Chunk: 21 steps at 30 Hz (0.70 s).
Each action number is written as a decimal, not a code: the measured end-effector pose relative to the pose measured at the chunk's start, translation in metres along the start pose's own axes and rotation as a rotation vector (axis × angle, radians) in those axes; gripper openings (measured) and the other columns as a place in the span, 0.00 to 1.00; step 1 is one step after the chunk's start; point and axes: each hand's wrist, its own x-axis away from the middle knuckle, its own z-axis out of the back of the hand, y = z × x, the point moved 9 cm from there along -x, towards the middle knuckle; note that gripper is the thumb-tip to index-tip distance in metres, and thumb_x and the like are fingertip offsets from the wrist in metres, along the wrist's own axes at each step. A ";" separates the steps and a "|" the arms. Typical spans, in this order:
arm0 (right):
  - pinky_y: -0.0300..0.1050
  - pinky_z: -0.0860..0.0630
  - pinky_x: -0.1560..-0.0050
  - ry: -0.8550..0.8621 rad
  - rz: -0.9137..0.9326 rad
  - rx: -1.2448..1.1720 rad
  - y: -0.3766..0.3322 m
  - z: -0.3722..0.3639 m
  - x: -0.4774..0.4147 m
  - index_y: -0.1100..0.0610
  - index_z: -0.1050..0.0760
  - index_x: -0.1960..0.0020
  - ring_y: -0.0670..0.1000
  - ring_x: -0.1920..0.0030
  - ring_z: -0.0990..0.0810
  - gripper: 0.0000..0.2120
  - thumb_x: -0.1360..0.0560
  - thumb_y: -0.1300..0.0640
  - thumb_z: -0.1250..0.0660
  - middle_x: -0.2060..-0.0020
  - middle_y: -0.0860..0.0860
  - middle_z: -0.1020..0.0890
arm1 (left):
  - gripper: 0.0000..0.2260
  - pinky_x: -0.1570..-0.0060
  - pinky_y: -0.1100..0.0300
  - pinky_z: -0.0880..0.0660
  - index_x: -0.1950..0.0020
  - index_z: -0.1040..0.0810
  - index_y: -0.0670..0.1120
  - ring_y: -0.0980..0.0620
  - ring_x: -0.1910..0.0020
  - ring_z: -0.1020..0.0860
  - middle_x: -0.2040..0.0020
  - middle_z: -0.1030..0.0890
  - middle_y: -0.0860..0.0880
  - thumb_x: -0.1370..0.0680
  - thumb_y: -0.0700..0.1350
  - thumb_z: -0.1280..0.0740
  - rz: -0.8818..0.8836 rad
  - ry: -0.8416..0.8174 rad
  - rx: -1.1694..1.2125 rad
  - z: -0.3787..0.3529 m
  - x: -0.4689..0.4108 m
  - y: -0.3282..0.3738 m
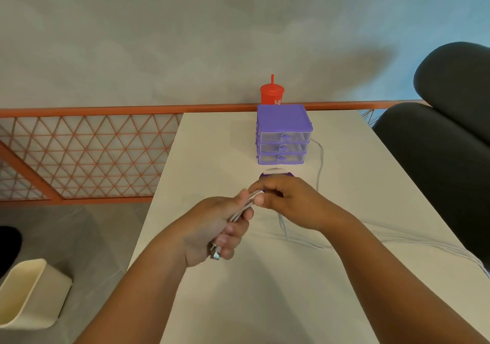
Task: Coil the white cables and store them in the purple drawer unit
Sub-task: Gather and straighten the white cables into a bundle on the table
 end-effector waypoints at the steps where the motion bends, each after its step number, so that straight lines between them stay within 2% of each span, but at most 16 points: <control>1: 0.43 0.26 0.51 0.000 0.014 0.057 -0.001 -0.005 -0.003 0.49 0.22 0.49 0.46 0.56 0.25 0.09 0.25 0.48 0.36 0.58 0.48 0.24 | 0.17 0.78 0.67 0.42 0.63 0.29 0.46 0.58 0.82 0.43 0.76 0.40 0.53 0.25 0.58 0.41 0.006 -0.020 0.045 0.004 0.001 -0.001; 4: 0.40 0.29 0.52 0.034 0.014 0.110 -0.007 -0.013 -0.010 0.50 0.24 0.56 0.44 0.56 0.28 0.07 0.25 0.48 0.37 0.59 0.41 0.31 | 0.11 0.79 0.67 0.41 0.63 0.28 0.46 0.59 0.83 0.41 0.76 0.37 0.52 0.29 0.53 0.38 0.021 -0.108 0.195 0.011 0.003 -0.003; 6: 0.40 0.30 0.55 0.022 0.029 0.152 -0.011 -0.019 -0.015 0.52 0.25 0.57 0.46 0.58 0.28 0.09 0.24 0.48 0.39 0.60 0.42 0.29 | 0.07 0.80 0.67 0.37 0.61 0.27 0.45 0.59 0.82 0.39 0.75 0.35 0.52 0.28 0.49 0.38 0.033 -0.173 0.306 0.014 0.004 -0.005; 9: 0.41 0.33 0.64 -0.018 0.029 0.204 -0.013 -0.026 -0.022 0.54 0.29 0.62 0.47 0.66 0.29 0.14 0.24 0.45 0.41 0.70 0.45 0.28 | 0.04 0.77 0.66 0.32 0.59 0.26 0.44 0.59 0.81 0.36 0.75 0.32 0.52 0.28 0.44 0.38 0.042 -0.217 0.399 0.020 0.006 -0.008; 12: 0.42 0.34 0.65 -0.002 0.056 0.262 -0.019 -0.025 -0.029 0.51 0.31 0.64 0.45 0.69 0.31 0.14 0.25 0.43 0.41 0.72 0.45 0.29 | 0.02 0.69 0.59 0.24 0.56 0.25 0.43 0.56 0.77 0.30 0.72 0.29 0.50 0.27 0.40 0.36 0.025 -0.286 0.440 0.022 0.006 -0.009; 14: 0.44 0.31 0.63 0.020 0.076 0.306 -0.024 -0.022 -0.033 0.53 0.27 0.60 0.46 0.67 0.29 0.15 0.25 0.43 0.41 0.71 0.44 0.27 | 0.05 0.61 0.52 0.20 0.52 0.24 0.44 0.55 0.73 0.25 0.70 0.26 0.50 0.27 0.39 0.36 0.019 -0.326 0.425 0.024 0.006 -0.011; 16: 0.46 0.30 0.63 0.055 0.096 0.360 -0.028 -0.017 -0.035 0.56 0.25 0.57 0.49 0.66 0.28 0.17 0.25 0.42 0.42 0.70 0.44 0.27 | 0.09 0.58 0.48 0.20 0.49 0.23 0.46 0.53 0.70 0.23 0.68 0.24 0.49 0.27 0.40 0.38 0.029 -0.360 0.386 0.025 0.005 -0.014; 18: 0.46 0.31 0.64 0.095 0.119 0.378 -0.031 -0.013 -0.035 0.56 0.25 0.58 0.50 0.66 0.28 0.16 0.25 0.43 0.40 0.71 0.43 0.28 | 0.09 0.60 0.47 0.20 0.48 0.21 0.49 0.52 0.69 0.22 0.68 0.23 0.48 0.26 0.42 0.37 0.040 -0.379 0.349 0.026 0.004 -0.016; 21: 0.45 0.30 0.63 0.126 0.124 0.419 -0.029 -0.013 -0.036 0.55 0.25 0.58 0.49 0.66 0.28 0.16 0.26 0.42 0.40 0.70 0.43 0.27 | 0.09 0.67 0.55 0.22 0.48 0.22 0.47 0.53 0.71 0.24 0.70 0.26 0.49 0.25 0.42 0.38 0.054 -0.348 0.296 0.030 -0.001 -0.018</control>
